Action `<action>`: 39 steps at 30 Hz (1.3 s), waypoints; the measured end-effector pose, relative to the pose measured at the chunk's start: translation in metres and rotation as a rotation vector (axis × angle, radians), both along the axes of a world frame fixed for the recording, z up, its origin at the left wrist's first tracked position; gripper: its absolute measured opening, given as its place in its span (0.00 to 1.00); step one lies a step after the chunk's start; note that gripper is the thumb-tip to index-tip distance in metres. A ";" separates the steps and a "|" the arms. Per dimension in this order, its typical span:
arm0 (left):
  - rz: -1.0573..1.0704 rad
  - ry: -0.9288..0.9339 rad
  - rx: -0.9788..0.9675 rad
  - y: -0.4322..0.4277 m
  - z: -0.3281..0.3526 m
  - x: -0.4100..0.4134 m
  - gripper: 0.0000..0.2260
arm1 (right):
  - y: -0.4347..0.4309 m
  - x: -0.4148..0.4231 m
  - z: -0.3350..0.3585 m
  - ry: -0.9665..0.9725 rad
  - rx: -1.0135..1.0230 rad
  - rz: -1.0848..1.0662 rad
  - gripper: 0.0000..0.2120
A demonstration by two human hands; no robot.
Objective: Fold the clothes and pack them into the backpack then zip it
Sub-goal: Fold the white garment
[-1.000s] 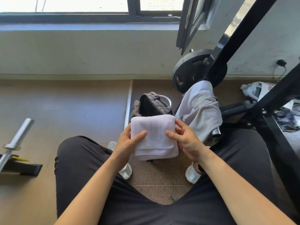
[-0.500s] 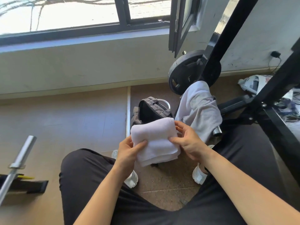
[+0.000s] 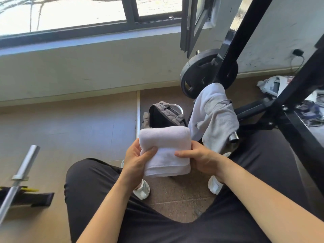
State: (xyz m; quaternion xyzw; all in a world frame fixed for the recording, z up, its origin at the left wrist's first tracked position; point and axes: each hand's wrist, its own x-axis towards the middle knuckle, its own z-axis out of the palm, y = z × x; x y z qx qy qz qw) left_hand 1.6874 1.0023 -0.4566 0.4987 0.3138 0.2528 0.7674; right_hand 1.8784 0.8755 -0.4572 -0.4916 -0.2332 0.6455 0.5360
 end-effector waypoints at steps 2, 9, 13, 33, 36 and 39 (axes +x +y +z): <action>0.002 0.026 -0.005 0.003 -0.002 -0.002 0.15 | 0.001 -0.001 -0.001 -0.061 -0.013 -0.068 0.26; -0.069 -0.026 -0.031 0.012 -0.004 -0.005 0.24 | 0.002 0.005 0.005 -0.012 0.076 -0.190 0.17; -0.173 -0.134 -0.078 0.015 0.000 -0.008 0.18 | 0.002 0.010 0.007 0.081 0.114 -0.214 0.14; -0.290 0.272 -0.276 0.017 -0.007 -0.009 0.45 | -0.005 0.005 0.008 -0.892 0.342 0.098 0.24; -0.253 0.265 -0.091 0.018 -0.009 -0.009 0.37 | -0.010 0.018 0.013 -0.681 0.205 0.235 0.18; -0.259 0.209 0.046 0.017 -0.012 -0.009 0.28 | -0.014 0.018 0.022 -0.415 0.123 0.209 0.05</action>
